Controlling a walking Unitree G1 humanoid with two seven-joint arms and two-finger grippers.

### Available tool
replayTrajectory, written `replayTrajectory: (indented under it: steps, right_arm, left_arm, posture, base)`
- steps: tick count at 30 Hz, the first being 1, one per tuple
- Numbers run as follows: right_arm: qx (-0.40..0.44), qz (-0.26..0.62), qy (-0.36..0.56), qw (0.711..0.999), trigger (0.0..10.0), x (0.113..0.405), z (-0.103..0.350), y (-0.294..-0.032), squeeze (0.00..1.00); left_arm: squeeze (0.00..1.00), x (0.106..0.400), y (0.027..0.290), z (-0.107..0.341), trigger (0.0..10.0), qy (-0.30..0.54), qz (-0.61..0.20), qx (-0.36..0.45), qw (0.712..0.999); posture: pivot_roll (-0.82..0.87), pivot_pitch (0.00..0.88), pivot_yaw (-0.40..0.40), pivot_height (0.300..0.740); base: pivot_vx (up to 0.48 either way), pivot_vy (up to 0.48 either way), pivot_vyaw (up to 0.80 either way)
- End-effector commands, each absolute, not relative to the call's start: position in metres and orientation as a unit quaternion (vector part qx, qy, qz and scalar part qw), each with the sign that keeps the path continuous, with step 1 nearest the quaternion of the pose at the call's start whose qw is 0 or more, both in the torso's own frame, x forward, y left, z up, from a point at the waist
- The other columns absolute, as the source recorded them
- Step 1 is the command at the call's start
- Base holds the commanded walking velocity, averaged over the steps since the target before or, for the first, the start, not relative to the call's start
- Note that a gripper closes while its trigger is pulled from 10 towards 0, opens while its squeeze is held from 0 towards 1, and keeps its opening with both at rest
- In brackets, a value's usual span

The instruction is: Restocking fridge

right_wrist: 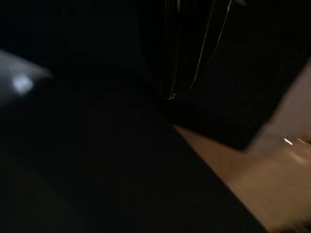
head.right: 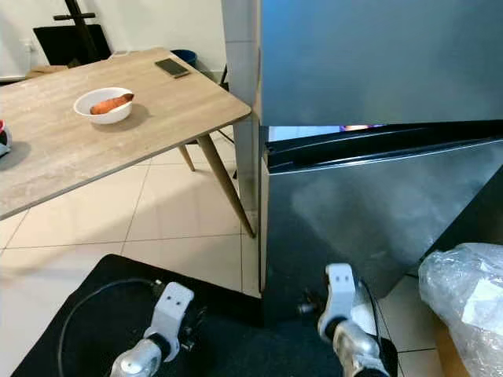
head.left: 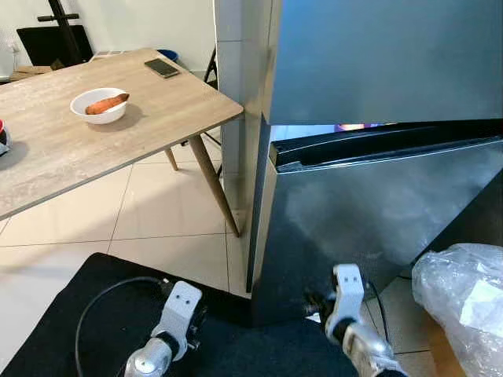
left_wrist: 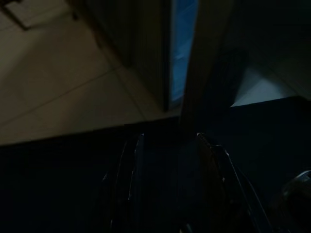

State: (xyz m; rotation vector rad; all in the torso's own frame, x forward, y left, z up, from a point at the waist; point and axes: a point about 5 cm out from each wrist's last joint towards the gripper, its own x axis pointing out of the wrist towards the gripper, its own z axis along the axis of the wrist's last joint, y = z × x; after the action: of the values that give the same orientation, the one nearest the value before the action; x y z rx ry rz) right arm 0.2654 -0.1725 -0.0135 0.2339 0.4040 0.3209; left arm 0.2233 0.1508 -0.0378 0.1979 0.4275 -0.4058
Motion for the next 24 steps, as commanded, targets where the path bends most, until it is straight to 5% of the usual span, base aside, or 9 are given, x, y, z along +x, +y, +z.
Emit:
replayTrajectory:
  steps: [1, 5, 6, 24]
  right_arm:
    - [0.128, 0.169, 0.177, 0.961, 0.0, 0.27, -0.007, -0.168, 0.0]
    - [0.123, 0.188, 0.121, 0.967, 0.9, 0.295, 0.017, -0.152, 0.0]
    - [0.123, 0.191, 0.1, 0.969, 10.0, 0.303, 0.027, -0.145, 0.0]
    - [0.113, 0.192, -0.04, 0.974, 10.0, 0.365, 0.121, -0.08, 0.0]
  left_arm:
    - [0.0, 0.223, 0.157, -0.037, 10.0, 0.209, -0.209, 0.117, 0.948]
    - [0.0, 0.226, 0.156, -0.035, 10.0, 0.201, -0.205, 0.114, 0.951]
    - [0.0, 0.226, 0.157, -0.035, 10.0, 0.201, -0.201, 0.111, 0.952]
    - [0.0, 0.239, 0.137, -0.002, 10.0, 0.074, -0.266, 0.096, 0.956]
  posture:
    - [-0.07, 0.104, 0.012, 0.738]
    - [-0.07, 0.104, 0.012, 0.738]
    - [-0.07, 0.106, 0.009, 0.738]
    - [-0.05, 0.12, -0.008, 0.738]
  base:
    - [0.0, 0.0, 0.0]
    - [0.0, 0.0, 0.0]
    - [0.0, 0.0, 0.0]
    - [0.0, 0.0, 0.0]
